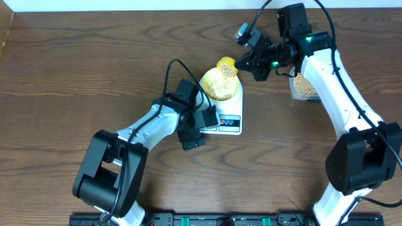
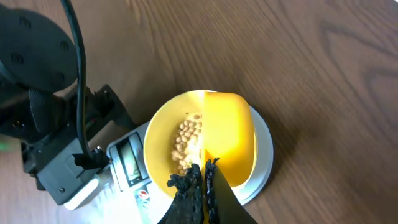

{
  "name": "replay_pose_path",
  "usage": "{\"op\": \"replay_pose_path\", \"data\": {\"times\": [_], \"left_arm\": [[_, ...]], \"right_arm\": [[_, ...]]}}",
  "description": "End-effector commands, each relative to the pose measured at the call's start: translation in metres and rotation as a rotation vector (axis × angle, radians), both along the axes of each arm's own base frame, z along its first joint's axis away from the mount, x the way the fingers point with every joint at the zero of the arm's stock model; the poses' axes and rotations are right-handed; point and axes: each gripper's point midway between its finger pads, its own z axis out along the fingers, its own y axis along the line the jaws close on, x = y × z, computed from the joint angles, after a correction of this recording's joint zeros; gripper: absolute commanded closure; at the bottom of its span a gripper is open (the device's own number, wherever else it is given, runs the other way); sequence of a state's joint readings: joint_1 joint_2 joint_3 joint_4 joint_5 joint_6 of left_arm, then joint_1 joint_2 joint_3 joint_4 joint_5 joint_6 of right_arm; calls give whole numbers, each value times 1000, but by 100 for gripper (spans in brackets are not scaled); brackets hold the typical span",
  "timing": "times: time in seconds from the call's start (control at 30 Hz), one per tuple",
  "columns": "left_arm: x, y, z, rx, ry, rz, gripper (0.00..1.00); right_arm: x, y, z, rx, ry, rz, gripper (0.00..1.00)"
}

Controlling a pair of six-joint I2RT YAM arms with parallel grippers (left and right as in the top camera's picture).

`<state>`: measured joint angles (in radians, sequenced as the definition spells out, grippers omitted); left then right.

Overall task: Scoop item into bowl and weigh 50g on scale
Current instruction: 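Tilt the scoop with the right gripper to pour soybeans into the bowl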

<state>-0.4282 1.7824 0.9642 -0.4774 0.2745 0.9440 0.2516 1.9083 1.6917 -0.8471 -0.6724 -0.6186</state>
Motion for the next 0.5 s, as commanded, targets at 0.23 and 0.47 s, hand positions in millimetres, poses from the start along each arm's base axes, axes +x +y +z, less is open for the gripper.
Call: {"op": "replay_pose_path", "data": {"times": [0.23, 0.47], "left_arm": [[-15, -1, -20, 14, 66, -44, 2], [-15, -1, -20, 14, 66, -44, 2]], "right_arm": [[-1, 20, 4, -210, -209, 78, 99], [-1, 36, 8, -224, -278, 117, 99]]}}
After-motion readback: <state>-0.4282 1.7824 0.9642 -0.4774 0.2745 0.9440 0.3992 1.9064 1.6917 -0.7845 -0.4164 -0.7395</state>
